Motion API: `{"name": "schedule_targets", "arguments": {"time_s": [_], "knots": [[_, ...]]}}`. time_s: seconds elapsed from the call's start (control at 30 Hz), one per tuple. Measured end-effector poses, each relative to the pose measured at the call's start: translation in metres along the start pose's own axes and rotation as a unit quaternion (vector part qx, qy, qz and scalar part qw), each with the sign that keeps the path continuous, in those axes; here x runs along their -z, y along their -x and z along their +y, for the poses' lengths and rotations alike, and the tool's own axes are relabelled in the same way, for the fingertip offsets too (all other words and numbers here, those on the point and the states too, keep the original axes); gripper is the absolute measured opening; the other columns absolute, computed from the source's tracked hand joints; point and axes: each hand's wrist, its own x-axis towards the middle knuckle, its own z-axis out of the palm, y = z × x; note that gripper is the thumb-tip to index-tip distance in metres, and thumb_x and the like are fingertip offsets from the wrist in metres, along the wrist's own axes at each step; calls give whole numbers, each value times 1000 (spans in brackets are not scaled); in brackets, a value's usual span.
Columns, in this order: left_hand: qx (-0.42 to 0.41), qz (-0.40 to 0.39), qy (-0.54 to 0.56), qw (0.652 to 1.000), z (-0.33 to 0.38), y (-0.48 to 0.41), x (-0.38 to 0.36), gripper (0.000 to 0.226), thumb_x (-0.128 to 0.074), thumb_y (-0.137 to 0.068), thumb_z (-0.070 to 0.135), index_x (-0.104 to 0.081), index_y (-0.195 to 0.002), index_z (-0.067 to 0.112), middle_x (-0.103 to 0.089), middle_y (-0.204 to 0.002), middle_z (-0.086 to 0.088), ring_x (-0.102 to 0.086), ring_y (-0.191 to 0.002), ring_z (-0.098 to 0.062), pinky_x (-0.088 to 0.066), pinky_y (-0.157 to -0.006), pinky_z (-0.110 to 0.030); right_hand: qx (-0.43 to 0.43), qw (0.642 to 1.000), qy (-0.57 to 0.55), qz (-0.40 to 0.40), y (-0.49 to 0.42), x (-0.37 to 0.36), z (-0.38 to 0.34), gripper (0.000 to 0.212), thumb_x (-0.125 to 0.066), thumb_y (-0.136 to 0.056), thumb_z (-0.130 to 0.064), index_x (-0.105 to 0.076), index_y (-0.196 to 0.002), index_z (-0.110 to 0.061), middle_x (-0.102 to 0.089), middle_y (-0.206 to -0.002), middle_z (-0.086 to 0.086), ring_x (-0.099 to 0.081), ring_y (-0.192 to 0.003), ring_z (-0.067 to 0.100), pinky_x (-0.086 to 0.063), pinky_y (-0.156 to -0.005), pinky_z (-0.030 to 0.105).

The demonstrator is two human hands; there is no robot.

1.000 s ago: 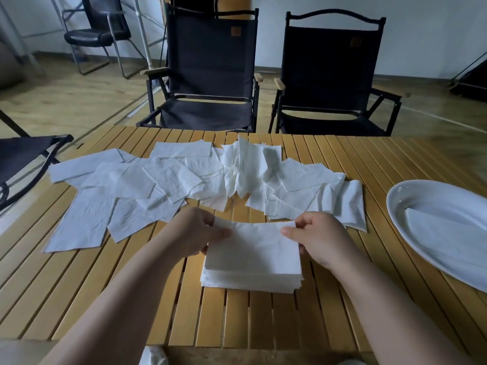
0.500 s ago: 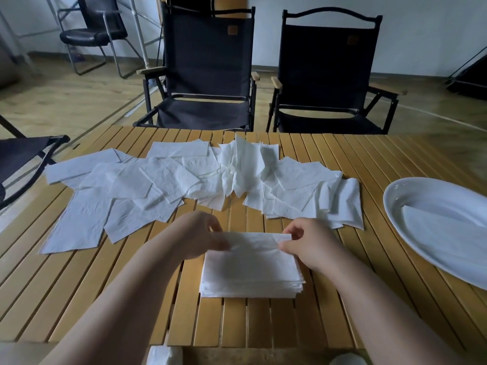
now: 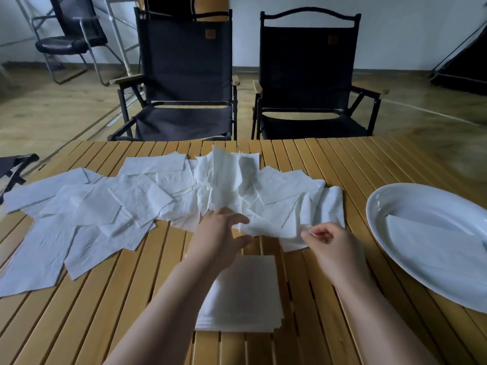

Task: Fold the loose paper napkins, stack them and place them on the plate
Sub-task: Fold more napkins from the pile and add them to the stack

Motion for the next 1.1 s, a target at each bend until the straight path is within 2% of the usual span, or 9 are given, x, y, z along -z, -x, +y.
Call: {"name": "schedule_targets", "arguments": {"time_s": [0.13,0.27,0.4,0.57,0.7,0.8,0.9,0.97,1.1], "knots": [[-13,-3,1,1000,8,-9,-17,35,-76,-83,38,-69,-117,36,-59,-123,14,-49,-117,-13,-43,-94,-28,13,1000,16,-6,-2,-7,4,22,-71,-87,-45,-71,-90,-23,-68,-82,-13,-60,-74,-2,-46,-59,16],[-27,8,0,1000,11,-17,-26,17,-70,-88,33,-74,-104,35,-61,-112,12,-53,-106,-15,-48,-86,-34,28,999,28,6,-2,-22,1,21,-72,-86,-47,-72,-90,-26,-68,-82,-12,-61,-75,1,-54,-63,22],[-26,29,1,999,14,-17,-28,11,-70,-89,35,-78,-94,30,-63,-106,13,-51,-101,-14,-45,-83,-30,35,999,20,23,0,-28,-4,9,-70,-91,-32,-72,-90,-23,-67,-80,-12,-60,-72,1,-46,-59,16],[-39,55,17,998,18,-9,-18,7,-68,-91,30,-74,-94,31,-63,-109,14,-49,-103,-10,-38,-77,-24,7,998,-62,4,5,-21,-16,7,-67,-92,-30,-69,-89,-24,-65,-78,-14,-60,-71,2,-42,-55,14],[-89,18,24,996,19,-2,-14,37,-76,-82,41,-66,-118,37,-58,-124,15,-47,-115,-13,-42,-95,-34,-4,983,-177,-39,16,-17,-32,11,-69,-91,-32,-70,-85,-24,-69,-78,-11,-63,-72,1,-43,-56,11],[-122,25,34,992,21,4,-13,47,-74,-80,51,-62,-125,39,-61,-127,19,-49,-117,-12,-44,-96,-36,20,969,-240,-65,25,-19,-43,10,-70,-91,-33,-72,-84,-26,-72,-78,-10,-65,-75,-3,-47,-58,8],[-147,72,75,984,20,8,-3,28,-68,-89,44,-71,-114,31,-72,-112,14,-60,-103,-9,-49,-86,-25,67,956,-269,-96,33,-21,-48,7,-70,-91,-30,-73,-85,-27,-73,-82,-10,-67,-82,2,-50,-69,9],[-110,96,122,982,18,12,9,22,-62,-95,39,-75,-107,27,-74,-94,12,-64,-88,-8,-48,-74,-15,97,956,-257,-104,36,-20,-49,5,-68,-92,-28,-73,-92,-31,-72,-88,-12,-65,-88,1,-51,-73,10],[-20,100,215,971,7,22,32,12,-60,-97,30,-70,-91,30,-67,-71,7,-59,-64,-9,-40,-60,-10,94,968,-223,-62,32,-18,-43,29,-66,-92,-20,-63,-117,-35,-62,-113,-20,-58,-103,0,-49,-78,16]]}}
